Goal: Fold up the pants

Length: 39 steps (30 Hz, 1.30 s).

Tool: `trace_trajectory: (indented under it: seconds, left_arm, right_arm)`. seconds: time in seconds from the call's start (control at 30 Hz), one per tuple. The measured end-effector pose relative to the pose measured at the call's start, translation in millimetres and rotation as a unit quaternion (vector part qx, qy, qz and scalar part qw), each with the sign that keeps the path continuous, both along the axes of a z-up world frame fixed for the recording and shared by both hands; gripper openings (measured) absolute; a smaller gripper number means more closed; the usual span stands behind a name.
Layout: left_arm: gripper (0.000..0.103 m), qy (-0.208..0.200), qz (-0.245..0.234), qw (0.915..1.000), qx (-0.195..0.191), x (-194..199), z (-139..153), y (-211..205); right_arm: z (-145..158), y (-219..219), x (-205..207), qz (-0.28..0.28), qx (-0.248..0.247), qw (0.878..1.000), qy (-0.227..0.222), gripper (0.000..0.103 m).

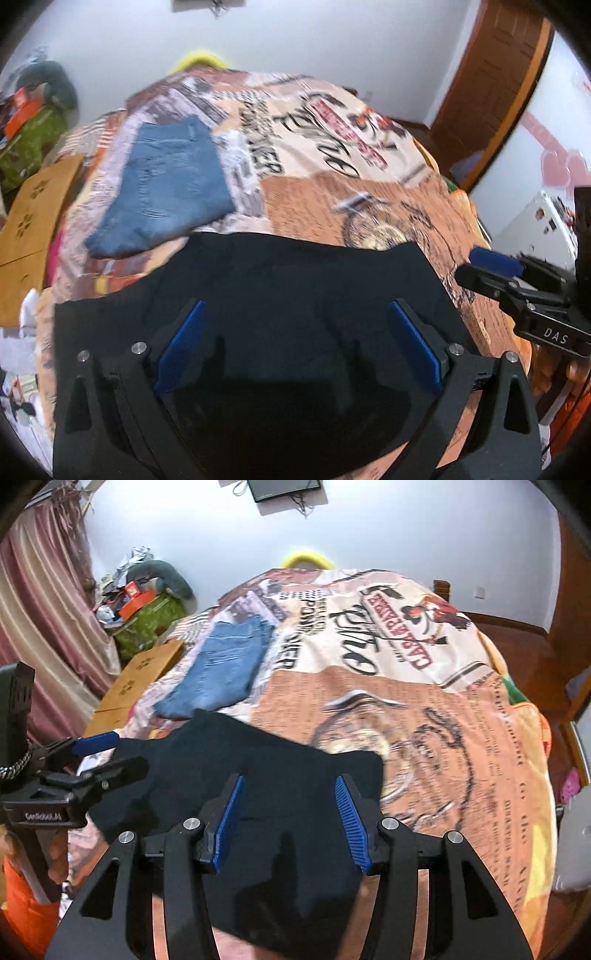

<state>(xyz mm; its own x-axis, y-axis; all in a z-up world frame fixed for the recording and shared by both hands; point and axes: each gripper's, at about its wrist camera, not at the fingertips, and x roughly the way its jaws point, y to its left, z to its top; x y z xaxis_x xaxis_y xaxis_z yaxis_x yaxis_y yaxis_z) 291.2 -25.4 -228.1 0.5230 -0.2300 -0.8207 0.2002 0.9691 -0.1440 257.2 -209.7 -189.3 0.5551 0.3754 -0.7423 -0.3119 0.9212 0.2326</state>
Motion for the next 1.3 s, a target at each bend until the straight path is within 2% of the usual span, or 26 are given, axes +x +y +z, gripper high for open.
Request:
trace_trajectory:
  seconds: [0.03,0.13,0.2,0.37,0.43,0.53,0.7,0.83,0.93,1.13,1.3]
  left_arm:
    - [0.079,0.0,-0.006,0.9999,0.01,4,-5,-8]
    - [0.068,0.018,-0.034,0.9988,0.032,13,-20,-30]
    - [0.068,0.027,-0.043,0.9981,0.036,17,-29,-38]
    - [0.068,0.063,-0.061,0.9939,0.067,22,-60,-54]
    - [0.07,0.048,-0.067,0.9929,0.085,16,-67,-57]
    - [0.073,0.032,-0.07,0.9914,0.106,5,-67,-58]
    - [0.078,0.036,-0.054,0.9933,0.096,-4,-67,-48]
    - [0.079,0.032,-0.049,0.9931,0.102,-18,-66,-42]
    - [0.081,0.025,-0.043,0.9931,0.106,-28,-64,-38]
    - [0.087,0.024,-0.001,0.9952,0.095,-42,-60,-22]
    - [0.088,0.03,0.027,0.9962,0.077,-49,-54,-7]
  right_arm:
    - [-4,-3,3,0.004,0.002,1.0,0.003,0.047]
    - [-19,-8,13,0.009,0.006,1.0,0.018,0.043]
    - [-32,-6,19,0.016,0.004,0.999,0.031,0.04]
    - [-62,-2,27,0.037,-0.009,0.997,0.069,0.04]
    - [-72,-3,25,0.051,-0.014,0.995,0.089,0.04]
    - [-73,-5,12,0.068,-0.025,0.994,0.081,0.04]
    - [-71,-23,-13,0.054,-0.008,0.995,0.082,0.037]
    - [-70,-32,-29,0.036,-0.007,0.996,0.086,0.038]
    - [-71,-44,-39,0.021,0.019,0.995,0.098,0.038]
    - [-65,-46,-52,0.005,0.023,0.994,0.102,0.038]
    - [-52,-45,-55,-0.008,0.024,0.996,0.091,0.039]
